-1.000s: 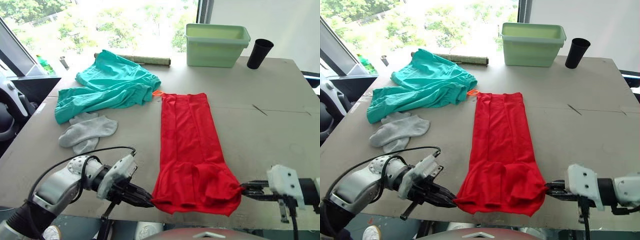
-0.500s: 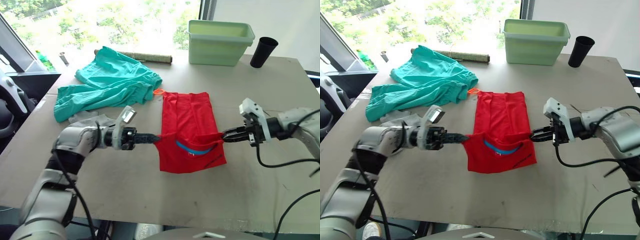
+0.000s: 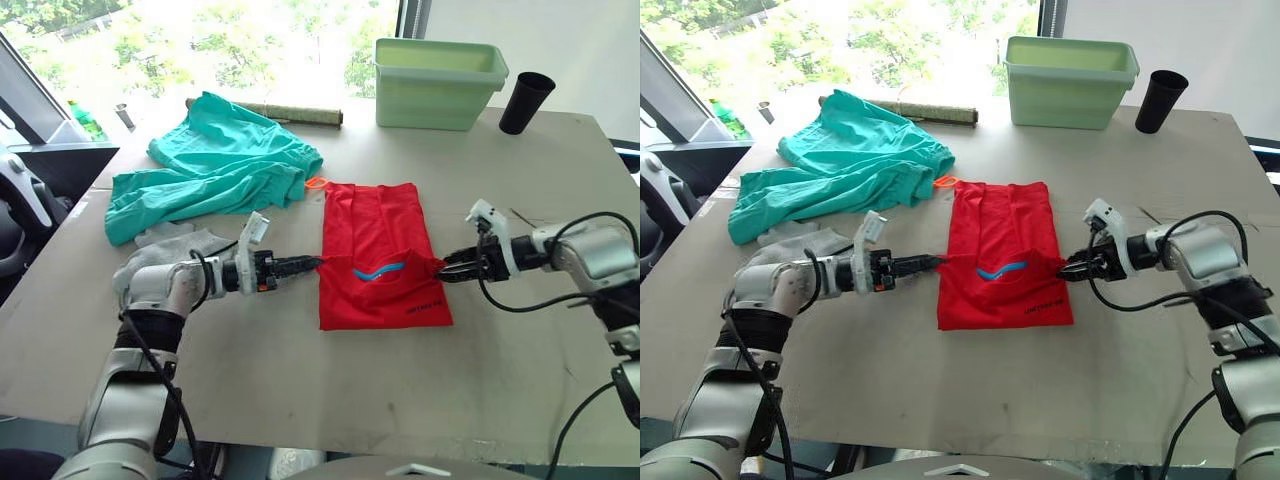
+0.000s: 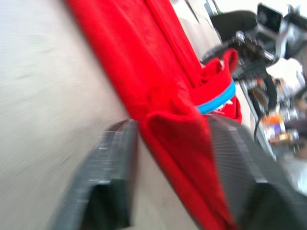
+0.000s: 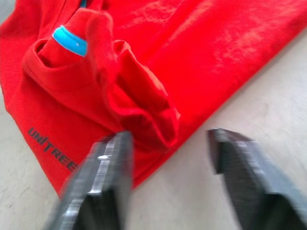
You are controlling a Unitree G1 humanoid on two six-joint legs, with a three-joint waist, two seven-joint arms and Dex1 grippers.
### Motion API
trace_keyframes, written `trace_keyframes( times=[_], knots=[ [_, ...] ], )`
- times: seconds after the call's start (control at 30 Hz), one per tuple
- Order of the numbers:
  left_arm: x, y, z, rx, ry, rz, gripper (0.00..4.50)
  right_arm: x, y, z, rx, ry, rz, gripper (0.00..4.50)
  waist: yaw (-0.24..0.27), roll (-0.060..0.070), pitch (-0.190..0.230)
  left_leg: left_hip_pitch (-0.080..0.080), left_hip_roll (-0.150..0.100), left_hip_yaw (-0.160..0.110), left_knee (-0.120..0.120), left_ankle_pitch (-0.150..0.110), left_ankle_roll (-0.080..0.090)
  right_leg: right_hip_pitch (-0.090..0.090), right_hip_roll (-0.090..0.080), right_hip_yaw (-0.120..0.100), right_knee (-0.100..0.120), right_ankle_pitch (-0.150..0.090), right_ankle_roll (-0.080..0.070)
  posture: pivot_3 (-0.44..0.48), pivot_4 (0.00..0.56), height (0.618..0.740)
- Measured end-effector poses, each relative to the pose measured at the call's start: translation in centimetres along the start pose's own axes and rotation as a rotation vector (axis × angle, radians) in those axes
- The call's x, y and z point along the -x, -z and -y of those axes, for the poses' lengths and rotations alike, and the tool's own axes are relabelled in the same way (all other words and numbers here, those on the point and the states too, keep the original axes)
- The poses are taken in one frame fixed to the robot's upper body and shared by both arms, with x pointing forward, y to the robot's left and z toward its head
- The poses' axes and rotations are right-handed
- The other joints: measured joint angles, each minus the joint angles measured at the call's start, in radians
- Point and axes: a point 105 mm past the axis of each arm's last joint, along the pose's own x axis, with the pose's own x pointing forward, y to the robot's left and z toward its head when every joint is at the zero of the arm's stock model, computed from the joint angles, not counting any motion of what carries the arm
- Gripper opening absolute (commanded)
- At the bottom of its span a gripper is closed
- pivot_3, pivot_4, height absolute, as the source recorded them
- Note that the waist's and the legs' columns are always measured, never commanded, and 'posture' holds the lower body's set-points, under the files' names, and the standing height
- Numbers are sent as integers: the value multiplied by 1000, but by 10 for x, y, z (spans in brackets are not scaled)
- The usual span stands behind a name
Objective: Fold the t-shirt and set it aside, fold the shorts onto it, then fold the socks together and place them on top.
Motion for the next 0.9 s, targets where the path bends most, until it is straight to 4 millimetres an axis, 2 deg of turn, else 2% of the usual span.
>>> trace_keyframes(
  times=[0.1, 0.13, 0.17, 0.27, 0.3, 0.37, 0.6, 0.83, 0.87, 0.9],
  knots=[
    [7, -4, 15, -157, 3, 41, 3777, 11, -10, -15, 91, 52, 98, 2849, 0, 0, 0, 1, 0, 0, -1, 0, 0, 1, -2, 0, 0, 0, 0, 0, 150, 740],
    [7, -7, 22, -250, 3, 49, 3777, 16, -17, -16, 126, 91, 132, 2849, 0, 0, 0, 3, -1, 2, -1, 0, 0, 2, -4, 0, 0, 0, 0, 0, 150, 740],
    [7, -5, 28, -416, -14, 18, 3777, 19, -20, -20, 172, 153, 166, 2849, -1, 0, 0, 5, -2, 2, -1, 0, 0, 3, -4, 0, 0, 0, -1, 0, 150, 740],
    [1, 3, 28, -536, -41, -10, 3777, 12, -16, -21, 158, 207, 196, 2849, 0, 1, -1, 6, -2, 3, -2, 0, 0, 4, -6, 1, 0, -2, -4, 0, 150, 740],
    [-7, 4, 24, -562, -67, 11, 3777, 5, -15, -19, 137, 246, 215, 2849, 1, 1, -1, 6, -2, 3, -1, 0, 0, 4, -6, 1, 1, -2, -4, 0, 150, 740],
    [-16, 10, 20, -590, -91, -2, 3777, 0, -14, -18, 123, 280, 217, 2849, 1, 1, -1, 5, -3, 3, -1, 0, 0, 3, -6, 1, 1, -2, -4, 0, 150, 740],
    [-26, 13, 3, -597, -157, 12, 3777, -2, -14, -13, 107, 322, 202, 2849, 0, 1, -1, 5, -4, 3, -2, 0, 1, 3, -5, 1, 0, 0, 0, 0, 150, 740],
    [-38, 18, 1, -617, -134, 0, 3777, -19, -8, -9, 96, 277, 126, 2849, -1, 1, -1, 5, -5, 2, -2, 0, 1, 3, -4, 1, 0, 0, 0, 0, 150, 740],
    [-40, 18, 0, -619, -133, -2, 3275, -21, -8, -6, 96, 277, 115, 2849, -1, 1, -1, 5, -5, 2, -2, 0, 1, 3, -4, 0, 0, 0, 0, 0, 150, 740],
    [-41, 18, 1, -629, -128, -3, 2992, -23, -8, -5, 96, 280, 108, 2316, -1, 1, -1, 5, -5, 2, -2, 0, 1, 3, -4, 0, 0, 0, 0, 0, 150, 740]
  ],
)
